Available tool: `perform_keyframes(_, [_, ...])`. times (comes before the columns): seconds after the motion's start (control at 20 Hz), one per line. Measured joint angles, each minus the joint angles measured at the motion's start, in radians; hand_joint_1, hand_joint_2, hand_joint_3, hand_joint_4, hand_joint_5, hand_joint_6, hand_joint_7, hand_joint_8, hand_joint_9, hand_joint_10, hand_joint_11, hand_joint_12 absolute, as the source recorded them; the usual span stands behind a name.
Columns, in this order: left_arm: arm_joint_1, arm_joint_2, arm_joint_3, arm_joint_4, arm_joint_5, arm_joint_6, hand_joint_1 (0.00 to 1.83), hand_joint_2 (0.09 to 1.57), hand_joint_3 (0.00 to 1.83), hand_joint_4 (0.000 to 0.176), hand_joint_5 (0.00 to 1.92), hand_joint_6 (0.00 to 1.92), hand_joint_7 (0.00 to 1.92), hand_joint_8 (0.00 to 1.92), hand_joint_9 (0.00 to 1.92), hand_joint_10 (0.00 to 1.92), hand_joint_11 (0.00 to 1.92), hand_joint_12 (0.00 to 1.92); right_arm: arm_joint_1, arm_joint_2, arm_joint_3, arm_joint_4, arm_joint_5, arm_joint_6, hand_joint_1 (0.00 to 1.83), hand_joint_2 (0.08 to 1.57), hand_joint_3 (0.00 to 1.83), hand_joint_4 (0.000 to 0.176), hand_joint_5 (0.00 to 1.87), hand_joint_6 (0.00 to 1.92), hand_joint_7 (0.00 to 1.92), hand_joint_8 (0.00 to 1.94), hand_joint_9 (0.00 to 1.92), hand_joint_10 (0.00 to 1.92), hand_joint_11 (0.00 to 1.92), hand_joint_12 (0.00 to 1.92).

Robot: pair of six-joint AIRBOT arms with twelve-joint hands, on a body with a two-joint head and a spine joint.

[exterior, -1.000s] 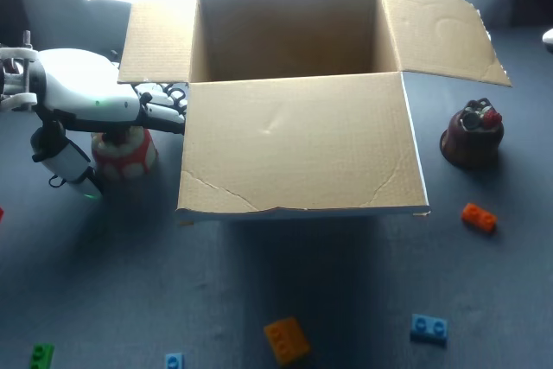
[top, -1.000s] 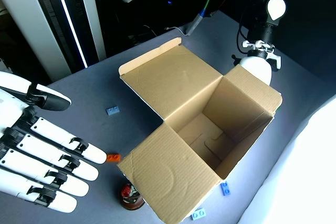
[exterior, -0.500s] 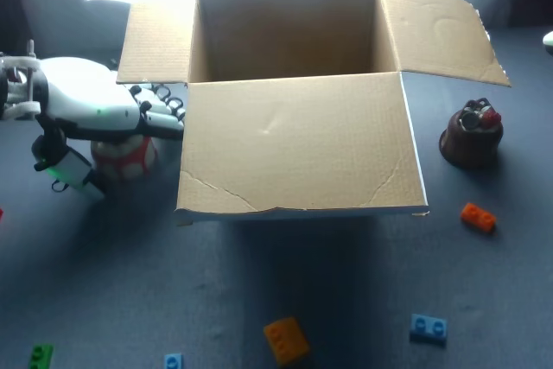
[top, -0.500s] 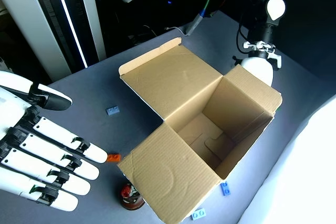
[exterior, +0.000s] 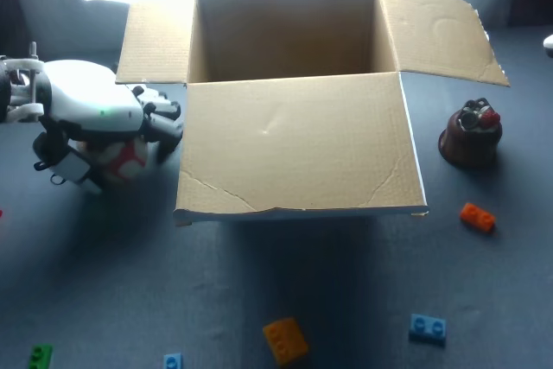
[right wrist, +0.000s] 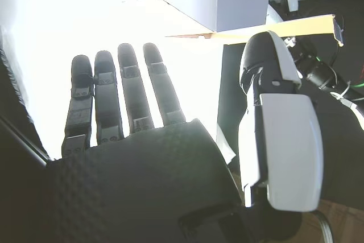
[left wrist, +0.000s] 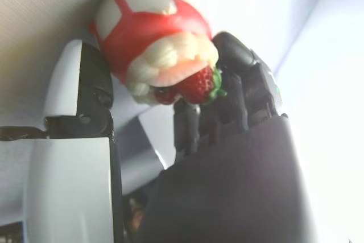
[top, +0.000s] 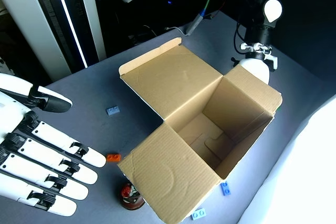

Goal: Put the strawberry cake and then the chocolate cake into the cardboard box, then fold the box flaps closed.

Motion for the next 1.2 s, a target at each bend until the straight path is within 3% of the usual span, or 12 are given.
perform_keyframes(0.15, [0.001,0.002,-0.006,0.0,0.004,0.0,1.47,1.09,0.03,0.0,0.41,1.51,0.18,1.92,0.31,1.92,0.46,1.92,0.001,0.0,0.0,0.0,0.001,0.0,0.14,1.14,0.0,0.0,0.16,0.01,0.19,0.01,0.17,0.01,0.0,0.34])
perform_keyframes(0.2, [0.001,0.006,-0.01,0.001,0.004,0.0,1.45,1.25,0.1,0.0,0.4,1.48,0.4,1.78,0.47,1.87,0.47,1.92,0.002,0.0,0.0,0.0,0.002,0.0,0.14,1.14,0.0,0.0,0.16,0.01,0.19,0.01,0.17,0.01,0.0,0.34])
perform_keyframes(0.25, [0.002,0.008,-0.014,0.002,0.003,0.0,1.48,1.13,0.04,0.0,0.4,1.49,0.27,1.84,0.37,1.91,0.46,1.92,0.002,0.0,0.0,0.0,0.0,0.0,0.14,1.14,0.0,0.0,0.16,0.01,0.2,0.0,0.17,0.01,0.0,0.35])
perform_keyframes(0.3, [0.002,0.009,-0.015,0.002,0.003,0.0,1.44,1.27,0.09,0.0,0.4,1.53,0.38,1.8,0.48,1.89,0.48,1.92,0.002,0.0,0.0,0.0,0.0,0.0,0.14,1.15,0.0,0.0,0.16,0.0,0.19,0.0,0.16,0.0,0.0,0.33])
perform_keyframes(0.35, [0.002,0.013,-0.022,0.005,0.005,0.0,1.44,1.3,0.1,0.0,0.4,1.54,0.41,1.77,0.5,1.89,0.49,1.92,0.002,0.0,0.0,0.0,0.001,0.0,0.15,1.15,0.0,0.0,0.16,0.0,0.19,0.0,0.16,0.0,0.0,0.33])
perform_keyframes(0.7, [-0.027,0.051,-0.041,0.019,-0.01,-0.008,1.44,1.31,0.06,0.0,0.42,1.46,0.46,1.71,0.53,1.85,0.47,1.92,0.002,0.0,0.0,0.0,0.001,0.0,0.12,1.15,0.0,0.0,0.17,0.0,0.21,0.0,0.18,0.0,0.0,0.38])
perform_keyframes(0.75, [-0.039,0.066,-0.055,0.013,-0.013,-0.008,1.44,1.31,0.06,0.0,0.43,1.42,0.46,1.7,0.53,1.85,0.48,1.92,0.002,0.0,0.0,0.0,0.0,0.0,0.1,1.16,0.0,0.0,0.15,0.0,0.18,0.0,0.15,0.0,0.0,0.31])
perform_keyframes(0.95, [-0.066,0.119,-0.114,0.019,-0.018,-0.012,1.44,1.31,0.05,0.0,0.45,1.4,0.46,1.7,0.54,1.85,0.51,1.92,0.002,0.0,0.0,0.0,0.0,-0.002,0.12,1.14,0.0,0.0,0.18,0.0,0.21,0.0,0.19,0.01,0.0,0.43])
perform_keyframes(1.2, [-0.112,0.198,-0.188,0.02,-0.009,-0.012,1.45,1.3,0.05,0.0,0.46,1.35,0.48,1.68,0.56,1.81,0.5,1.92,0.002,0.0,0.0,0.0,0.0,-0.004,0.11,1.14,0.0,0.0,0.19,0.01,0.2,0.01,0.19,0.01,0.0,0.46])
